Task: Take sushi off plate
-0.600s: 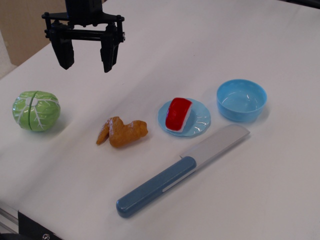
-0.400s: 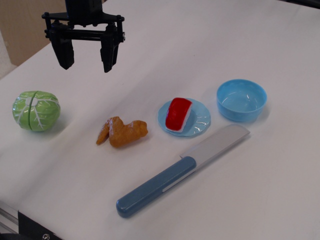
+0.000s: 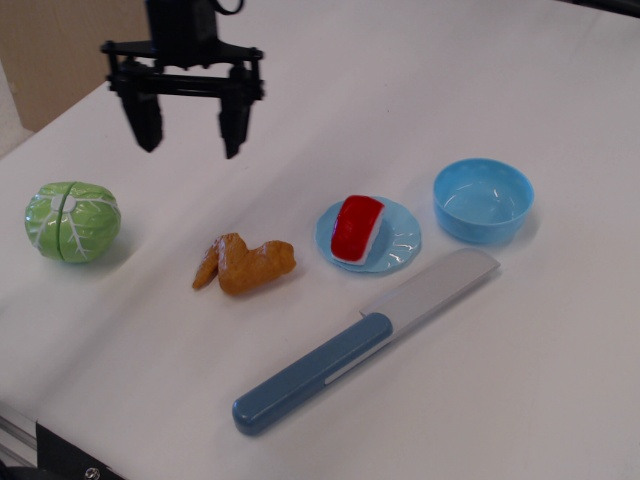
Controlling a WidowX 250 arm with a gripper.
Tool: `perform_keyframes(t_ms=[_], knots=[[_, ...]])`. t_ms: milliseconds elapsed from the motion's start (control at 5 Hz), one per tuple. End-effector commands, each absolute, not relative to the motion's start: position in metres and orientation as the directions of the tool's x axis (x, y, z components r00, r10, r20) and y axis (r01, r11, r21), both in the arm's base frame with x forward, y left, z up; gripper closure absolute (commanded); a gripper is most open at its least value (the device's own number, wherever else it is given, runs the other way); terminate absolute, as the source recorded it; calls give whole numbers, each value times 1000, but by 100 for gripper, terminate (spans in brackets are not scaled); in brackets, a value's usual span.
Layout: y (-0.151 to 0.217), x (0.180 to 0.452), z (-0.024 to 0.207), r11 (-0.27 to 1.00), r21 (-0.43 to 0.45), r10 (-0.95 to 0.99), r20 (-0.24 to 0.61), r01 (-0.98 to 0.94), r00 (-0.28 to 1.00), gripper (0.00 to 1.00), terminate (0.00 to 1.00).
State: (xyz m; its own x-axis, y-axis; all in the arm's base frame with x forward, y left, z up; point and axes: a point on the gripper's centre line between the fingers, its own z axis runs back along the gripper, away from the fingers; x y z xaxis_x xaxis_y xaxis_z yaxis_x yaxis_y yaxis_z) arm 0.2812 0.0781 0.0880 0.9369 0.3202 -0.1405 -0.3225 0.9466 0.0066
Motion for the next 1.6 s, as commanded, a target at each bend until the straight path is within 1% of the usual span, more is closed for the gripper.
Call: perform_keyframes(t_ms=[0,200,400,600,1200,1400], knots=[[28,314,95,983,-6,185,-62,-185,981,0,0],[9,325,90,988,-11,156,-56,-156,986,0,0],[7,330,78,986,-15,164,-58,-165,985,0,0],[2,330,66,989,1,149,-88,-150,985,0,0],[-5,324,49,987,25,162,-104,-160,981,0,0],[-7,322,39,987,39,158,-124,-154,980,0,0]])
